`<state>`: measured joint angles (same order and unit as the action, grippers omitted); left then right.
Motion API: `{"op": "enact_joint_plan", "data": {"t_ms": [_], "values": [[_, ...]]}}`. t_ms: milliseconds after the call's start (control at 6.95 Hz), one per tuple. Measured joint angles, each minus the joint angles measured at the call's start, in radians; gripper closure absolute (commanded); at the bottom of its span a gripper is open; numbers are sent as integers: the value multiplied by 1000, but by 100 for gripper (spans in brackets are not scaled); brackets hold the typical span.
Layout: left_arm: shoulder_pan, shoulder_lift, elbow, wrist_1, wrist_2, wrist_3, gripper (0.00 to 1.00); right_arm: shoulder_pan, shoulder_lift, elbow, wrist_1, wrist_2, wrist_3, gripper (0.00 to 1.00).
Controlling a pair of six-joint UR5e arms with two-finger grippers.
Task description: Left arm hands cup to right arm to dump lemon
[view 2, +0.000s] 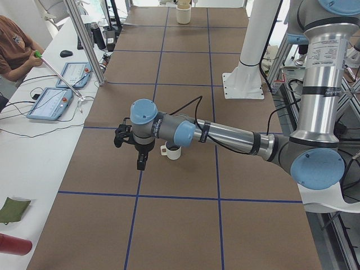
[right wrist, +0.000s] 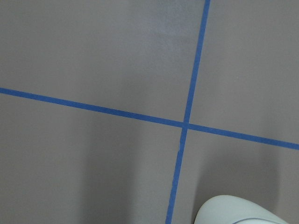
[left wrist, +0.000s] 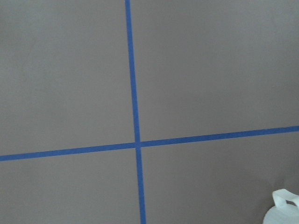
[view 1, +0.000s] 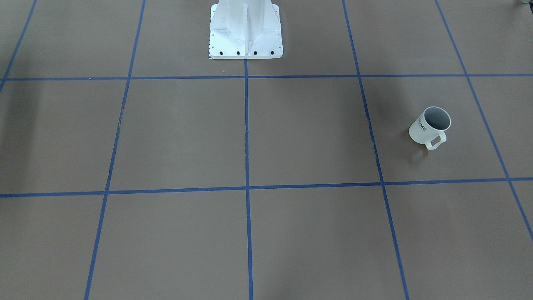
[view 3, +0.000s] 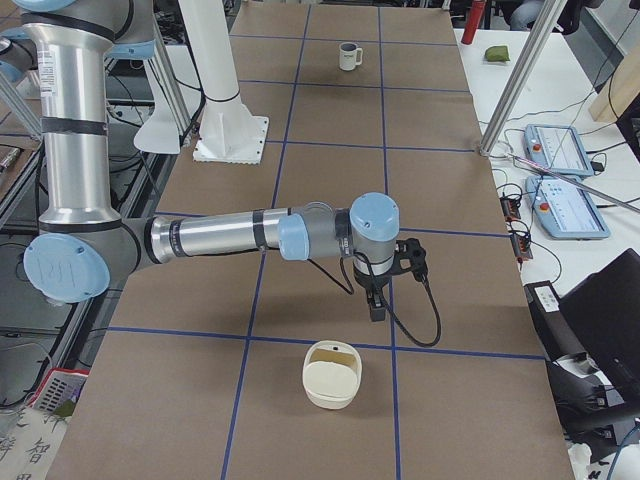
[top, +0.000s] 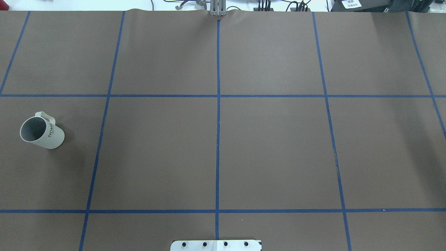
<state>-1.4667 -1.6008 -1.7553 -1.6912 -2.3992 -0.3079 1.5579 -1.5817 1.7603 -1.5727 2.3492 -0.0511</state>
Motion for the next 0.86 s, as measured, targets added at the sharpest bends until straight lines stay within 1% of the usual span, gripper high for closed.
{"op": "enact_joint_plan", "data": {"t_ms": [144,288,576,864], "values": [[41,27,-24,-43,-13,-125,0,-9,3,4,1,1,2,0],[95,76,-60,-109,0,-241,0,-17,4,-2,6,3,3,0],[233,160,-124,-224,100,-438,0,-25,5,-10,19,3,4,0],[359,186,-139,-306,185,-589,0,-26,5,-9,20,12,6,0]]}}
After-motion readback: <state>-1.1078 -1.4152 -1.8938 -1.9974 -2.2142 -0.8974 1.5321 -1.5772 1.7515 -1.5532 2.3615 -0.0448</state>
